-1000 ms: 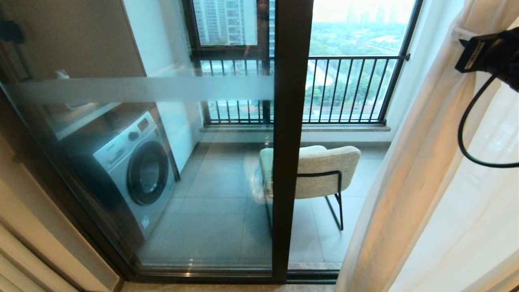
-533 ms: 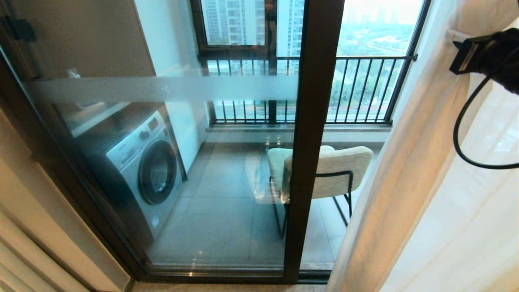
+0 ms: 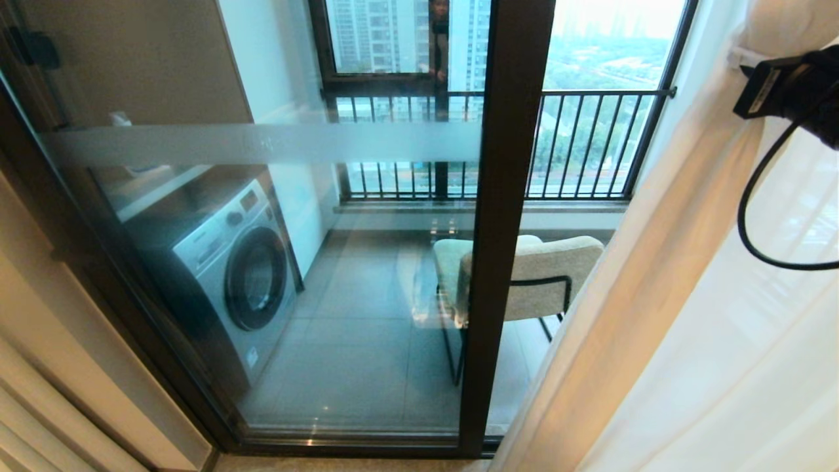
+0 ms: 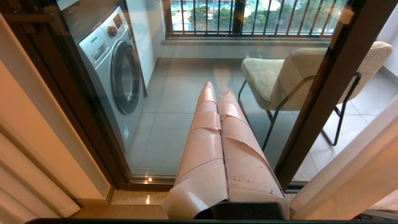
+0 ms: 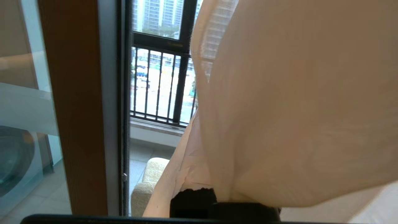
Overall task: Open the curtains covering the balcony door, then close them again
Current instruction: Close the inner curtains on both sides
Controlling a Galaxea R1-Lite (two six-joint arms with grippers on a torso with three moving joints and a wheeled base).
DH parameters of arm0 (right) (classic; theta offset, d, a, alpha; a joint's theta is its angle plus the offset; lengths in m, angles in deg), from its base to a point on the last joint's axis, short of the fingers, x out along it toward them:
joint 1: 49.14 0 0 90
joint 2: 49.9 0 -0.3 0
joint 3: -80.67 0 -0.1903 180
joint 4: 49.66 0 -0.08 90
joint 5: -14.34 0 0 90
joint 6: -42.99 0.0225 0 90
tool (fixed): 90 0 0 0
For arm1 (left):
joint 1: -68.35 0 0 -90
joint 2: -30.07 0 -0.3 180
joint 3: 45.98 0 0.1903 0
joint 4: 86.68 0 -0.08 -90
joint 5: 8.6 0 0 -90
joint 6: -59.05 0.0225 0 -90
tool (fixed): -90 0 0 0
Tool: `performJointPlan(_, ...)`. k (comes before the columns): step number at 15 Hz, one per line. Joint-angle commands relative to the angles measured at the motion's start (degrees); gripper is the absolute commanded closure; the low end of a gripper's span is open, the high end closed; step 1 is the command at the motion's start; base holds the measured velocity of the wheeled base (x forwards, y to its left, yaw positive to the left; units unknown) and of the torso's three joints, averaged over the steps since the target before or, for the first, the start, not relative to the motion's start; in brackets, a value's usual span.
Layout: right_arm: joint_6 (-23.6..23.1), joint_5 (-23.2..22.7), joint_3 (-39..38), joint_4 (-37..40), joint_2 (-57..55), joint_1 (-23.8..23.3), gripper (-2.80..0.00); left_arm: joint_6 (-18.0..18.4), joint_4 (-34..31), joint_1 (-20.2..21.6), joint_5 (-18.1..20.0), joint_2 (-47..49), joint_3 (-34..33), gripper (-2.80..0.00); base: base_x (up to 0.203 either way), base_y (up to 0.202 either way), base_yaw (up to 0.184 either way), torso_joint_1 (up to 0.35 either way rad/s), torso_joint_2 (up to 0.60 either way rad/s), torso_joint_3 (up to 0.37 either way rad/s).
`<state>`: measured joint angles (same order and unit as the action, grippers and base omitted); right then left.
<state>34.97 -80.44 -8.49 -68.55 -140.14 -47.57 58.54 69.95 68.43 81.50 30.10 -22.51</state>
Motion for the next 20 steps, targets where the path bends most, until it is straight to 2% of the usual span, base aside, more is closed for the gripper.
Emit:
performJointPlan(1, -0.1, -0.05, 0.03, -0.29, 0.32, 0.02, 0.0, -0.02, 0.0, 0.01, -0.01, -0.02, -0.01, 0.0, 0.0, 0.0, 0.0, 0.0, 0.0, 0.0)
performJointPlan(8, 0.05, -0.41, 1.42, 0.5, -0.09, 1.51, 0.0, -0.02, 0.0, 0.01, -0.01, -0.02, -0.01, 0.0, 0.0, 0.0, 0.0, 0.0, 0.0, 0.0)
performJointPlan(13, -0.68, -0.15, 8.58, 0.79, -4.29, 5.58, 0.0, -0.02, 0.0, 0.01, -0.01, -0.02, -0.01, 0.0, 0.0, 0.0, 0.0, 0.0, 0.0, 0.0)
performJointPlan(20, -7.15, 0.19, 20.35, 1.05, -14.94, 15.95, 0.0, -0.02, 0.0, 0.01, -0.01, -0.02, -0.01, 0.0, 0.0, 0.0, 0.0, 0.0, 0.0, 0.0)
